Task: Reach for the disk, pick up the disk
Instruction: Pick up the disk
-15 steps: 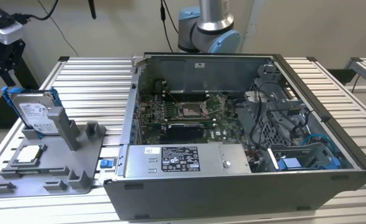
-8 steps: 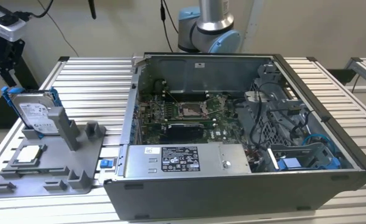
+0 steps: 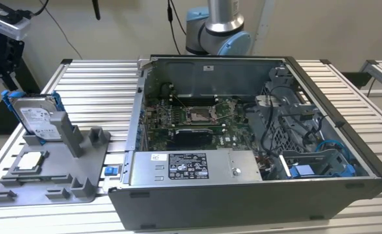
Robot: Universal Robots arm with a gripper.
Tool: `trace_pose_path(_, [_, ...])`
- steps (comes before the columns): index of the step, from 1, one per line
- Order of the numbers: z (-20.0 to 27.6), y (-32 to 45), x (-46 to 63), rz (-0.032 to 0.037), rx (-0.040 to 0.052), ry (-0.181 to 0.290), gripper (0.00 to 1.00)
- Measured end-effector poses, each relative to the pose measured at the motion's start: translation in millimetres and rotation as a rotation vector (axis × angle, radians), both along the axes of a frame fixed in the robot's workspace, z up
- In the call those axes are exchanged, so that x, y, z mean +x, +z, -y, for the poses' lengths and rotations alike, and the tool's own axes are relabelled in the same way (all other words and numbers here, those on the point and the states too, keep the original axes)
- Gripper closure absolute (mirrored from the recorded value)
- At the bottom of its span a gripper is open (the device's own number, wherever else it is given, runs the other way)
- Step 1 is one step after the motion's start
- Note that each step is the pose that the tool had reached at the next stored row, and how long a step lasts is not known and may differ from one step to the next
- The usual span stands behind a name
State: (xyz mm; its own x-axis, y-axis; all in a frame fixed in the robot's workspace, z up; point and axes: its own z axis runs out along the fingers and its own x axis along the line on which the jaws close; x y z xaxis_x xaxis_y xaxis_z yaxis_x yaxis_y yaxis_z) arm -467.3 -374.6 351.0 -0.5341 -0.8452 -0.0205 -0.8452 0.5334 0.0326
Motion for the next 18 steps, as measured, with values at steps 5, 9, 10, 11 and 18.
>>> trace_pose_path(5, [0.0,-0.2,0.0,0.0036,0.0,0.09,1.0])
trace_pose_path(9, [0.0,-0.1,0.0,0.0057,0.0,0.161,1.0])
trace_pose_path(10, [0.0,-0.1,0.0,0.0059,0.0,0.174,1.0])
trace_pose_path(11, [0.0,-0.2,0.0,0.006,0.0001,0.177,1.0])
trace_pose_path(18, [0.0,-0.2,0.0,0.006,0.0001,0.178,1.0])
